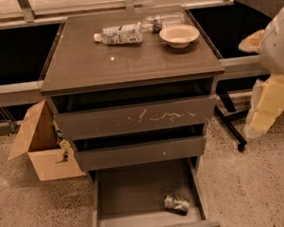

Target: Pick 7up can from bottom drawer and place on counter

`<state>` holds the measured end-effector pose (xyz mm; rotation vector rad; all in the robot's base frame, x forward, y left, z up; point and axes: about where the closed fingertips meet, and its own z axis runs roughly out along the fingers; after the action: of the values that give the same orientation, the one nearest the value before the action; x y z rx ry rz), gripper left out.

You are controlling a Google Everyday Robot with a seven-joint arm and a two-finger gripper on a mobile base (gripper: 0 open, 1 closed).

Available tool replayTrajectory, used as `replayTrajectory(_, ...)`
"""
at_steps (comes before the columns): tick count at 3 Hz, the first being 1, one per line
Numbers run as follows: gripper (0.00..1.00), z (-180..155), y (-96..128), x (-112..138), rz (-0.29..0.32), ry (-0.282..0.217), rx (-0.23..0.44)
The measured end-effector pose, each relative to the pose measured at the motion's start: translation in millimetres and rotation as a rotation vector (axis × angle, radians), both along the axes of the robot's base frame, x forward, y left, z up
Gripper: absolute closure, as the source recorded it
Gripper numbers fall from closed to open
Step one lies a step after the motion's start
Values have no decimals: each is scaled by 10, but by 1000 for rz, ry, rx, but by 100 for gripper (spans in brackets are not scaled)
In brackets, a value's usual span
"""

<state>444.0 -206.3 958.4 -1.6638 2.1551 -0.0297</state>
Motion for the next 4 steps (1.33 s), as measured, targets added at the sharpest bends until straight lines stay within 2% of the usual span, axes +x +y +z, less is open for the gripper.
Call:
replayTrajectory(1, 0, -293, 111, 53, 18, 11, 93)
replayTrajectory(3, 0, -1044, 421, 169, 58, 76, 287)
replayTrajectory(4, 0, -1047, 423, 170, 59, 77, 287)
